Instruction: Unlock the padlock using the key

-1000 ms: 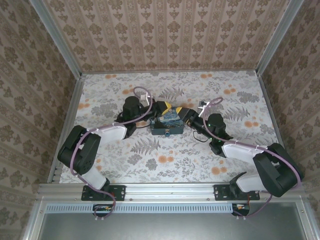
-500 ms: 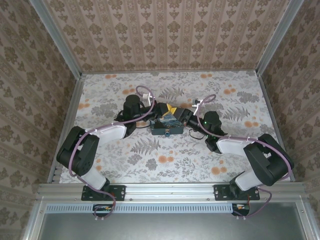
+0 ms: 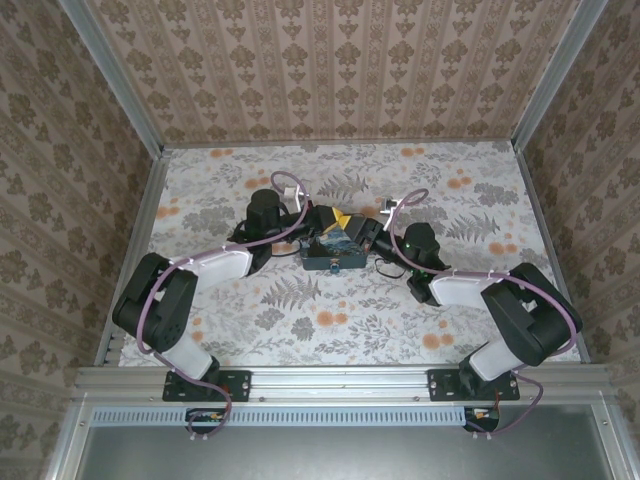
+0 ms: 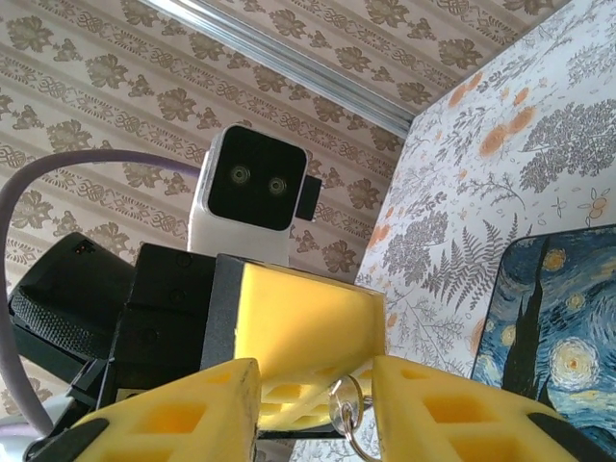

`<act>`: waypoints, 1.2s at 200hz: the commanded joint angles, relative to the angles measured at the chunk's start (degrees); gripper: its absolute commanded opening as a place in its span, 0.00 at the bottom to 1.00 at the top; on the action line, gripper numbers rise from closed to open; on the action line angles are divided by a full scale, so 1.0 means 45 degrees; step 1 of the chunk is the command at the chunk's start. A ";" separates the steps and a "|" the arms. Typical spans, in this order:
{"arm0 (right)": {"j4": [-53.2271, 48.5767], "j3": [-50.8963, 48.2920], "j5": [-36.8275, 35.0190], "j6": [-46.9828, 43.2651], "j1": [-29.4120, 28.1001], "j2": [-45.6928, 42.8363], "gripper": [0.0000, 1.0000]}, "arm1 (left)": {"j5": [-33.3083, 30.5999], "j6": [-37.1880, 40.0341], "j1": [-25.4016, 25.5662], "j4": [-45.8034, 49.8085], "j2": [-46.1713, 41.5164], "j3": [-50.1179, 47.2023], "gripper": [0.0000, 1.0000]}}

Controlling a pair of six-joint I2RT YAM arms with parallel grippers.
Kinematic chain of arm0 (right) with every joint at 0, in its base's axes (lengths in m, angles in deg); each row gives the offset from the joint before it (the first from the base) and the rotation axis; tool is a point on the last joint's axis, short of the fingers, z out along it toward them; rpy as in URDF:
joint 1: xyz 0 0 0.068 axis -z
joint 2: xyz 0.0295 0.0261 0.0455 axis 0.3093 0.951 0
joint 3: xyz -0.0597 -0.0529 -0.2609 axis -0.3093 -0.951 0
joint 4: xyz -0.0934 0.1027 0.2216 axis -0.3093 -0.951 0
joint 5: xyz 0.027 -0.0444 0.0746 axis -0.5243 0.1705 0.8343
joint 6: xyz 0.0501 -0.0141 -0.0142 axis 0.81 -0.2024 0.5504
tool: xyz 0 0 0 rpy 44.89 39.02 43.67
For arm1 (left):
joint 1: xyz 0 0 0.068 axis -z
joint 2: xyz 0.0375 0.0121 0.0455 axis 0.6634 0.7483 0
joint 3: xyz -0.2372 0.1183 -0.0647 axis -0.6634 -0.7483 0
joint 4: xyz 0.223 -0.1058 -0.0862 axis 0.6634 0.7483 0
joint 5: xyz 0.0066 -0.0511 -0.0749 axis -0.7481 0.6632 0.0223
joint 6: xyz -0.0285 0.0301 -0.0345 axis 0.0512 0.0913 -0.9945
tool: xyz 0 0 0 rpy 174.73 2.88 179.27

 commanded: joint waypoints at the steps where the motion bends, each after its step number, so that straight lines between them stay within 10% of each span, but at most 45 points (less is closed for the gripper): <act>1: 0.0705 -0.0233 0.0155 0.0014 -0.0249 0.0128 0.39 | 0.0125 0.0297 0.0086 -0.0068 -0.0452 0.0443 0.00; 138: 0.0721 0.0034 -0.0024 0.0170 -0.0253 0.0336 0.26 | 0.0080 0.0353 0.0200 0.0005 -0.0466 0.0459 0.00; 222: -0.0573 0.0522 0.0013 -0.0125 -0.0214 0.0147 0.00 | -0.0088 0.0667 0.0174 0.0439 -0.0508 0.0437 0.00; 240: -0.1403 0.0492 -0.0046 -0.0491 -0.0175 -0.0149 0.00 | -0.0233 0.0884 -0.0023 0.1029 -0.0744 0.0473 0.22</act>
